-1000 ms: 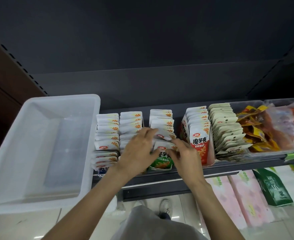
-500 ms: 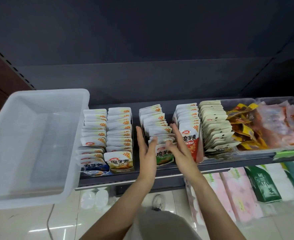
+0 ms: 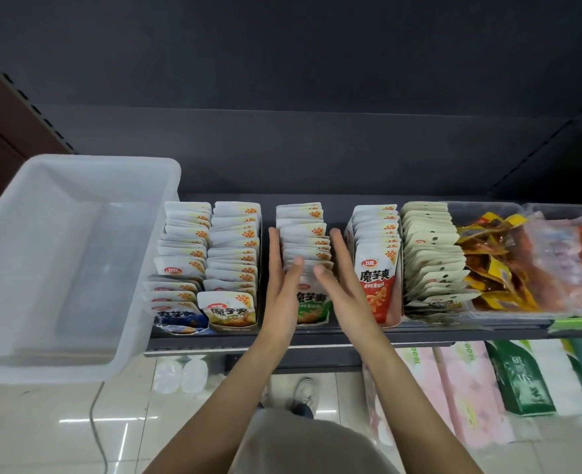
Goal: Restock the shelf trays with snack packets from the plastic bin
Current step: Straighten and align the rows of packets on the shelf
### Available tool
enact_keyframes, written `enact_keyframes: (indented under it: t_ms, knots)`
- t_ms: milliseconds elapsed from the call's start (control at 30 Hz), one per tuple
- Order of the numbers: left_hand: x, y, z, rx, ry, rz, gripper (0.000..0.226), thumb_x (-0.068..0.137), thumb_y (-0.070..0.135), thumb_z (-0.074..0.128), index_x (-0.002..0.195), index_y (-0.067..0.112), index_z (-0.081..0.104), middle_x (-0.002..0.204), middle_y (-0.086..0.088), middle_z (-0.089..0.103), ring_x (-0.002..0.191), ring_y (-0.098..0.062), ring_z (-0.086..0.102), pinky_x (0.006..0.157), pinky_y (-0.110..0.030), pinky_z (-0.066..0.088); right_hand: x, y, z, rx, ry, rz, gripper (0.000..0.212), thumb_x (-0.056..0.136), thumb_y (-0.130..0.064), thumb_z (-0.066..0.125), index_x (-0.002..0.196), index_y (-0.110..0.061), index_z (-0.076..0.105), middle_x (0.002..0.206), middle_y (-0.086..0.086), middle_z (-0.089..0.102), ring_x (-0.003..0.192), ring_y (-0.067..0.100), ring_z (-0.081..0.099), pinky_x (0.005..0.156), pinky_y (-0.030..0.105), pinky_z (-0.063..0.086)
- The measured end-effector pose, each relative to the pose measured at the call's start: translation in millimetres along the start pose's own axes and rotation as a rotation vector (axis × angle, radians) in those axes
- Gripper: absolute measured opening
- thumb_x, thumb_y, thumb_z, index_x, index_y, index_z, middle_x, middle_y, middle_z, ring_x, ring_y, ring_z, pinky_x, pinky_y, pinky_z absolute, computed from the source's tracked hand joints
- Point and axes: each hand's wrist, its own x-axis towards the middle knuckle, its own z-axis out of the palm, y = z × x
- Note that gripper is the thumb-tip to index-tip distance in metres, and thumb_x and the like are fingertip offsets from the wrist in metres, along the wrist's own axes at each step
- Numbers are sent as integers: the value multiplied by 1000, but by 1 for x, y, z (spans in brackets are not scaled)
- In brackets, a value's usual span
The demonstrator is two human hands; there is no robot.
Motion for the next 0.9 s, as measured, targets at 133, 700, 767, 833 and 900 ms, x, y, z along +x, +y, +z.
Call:
enact_keyframes:
  t_ms: [133,700,767,833,900]
  knots:
    - [17,4,-2,-78,75,-45,54,99,29,41,147,36,17,141,24,31,123,9,39,105,-23,36,25,-10,-2,37,-30,17,61,98,-22,47,150,-33,17,144,-25,34,113,-24,40,85,1,39]
    - [4,8,-6,24,-23,17,62,91,39,46,148,32,21,143,30,30,131,12,29,104,-11,31,4,-13,-1,-115,67,-225,66,90,-41,53,147,-39,20,158,-18,5,144,0,8,119,36,16]
    - [9,11,-7,25,-3,-11,62,92,43,48,147,36,21,144,29,27,129,13,31,105,-14,31,8,-13,-4,-134,107,-185,63,88,-42,53,142,-45,21,157,-19,6,143,-2,7,120,37,15]
    - [18,15,-6,16,24,-51,59,92,44,43,147,37,22,143,26,29,120,17,35,96,-8,35,14,-16,-5,-111,112,-120,58,91,-35,51,139,-47,21,156,-21,9,142,-6,8,120,34,14]
    - [27,16,-4,23,27,-88,56,93,44,41,146,39,22,148,20,28,127,8,34,99,-14,36,20,-17,-4,-50,101,-41,57,96,-26,49,144,-42,22,155,-22,14,141,-6,12,120,33,16]
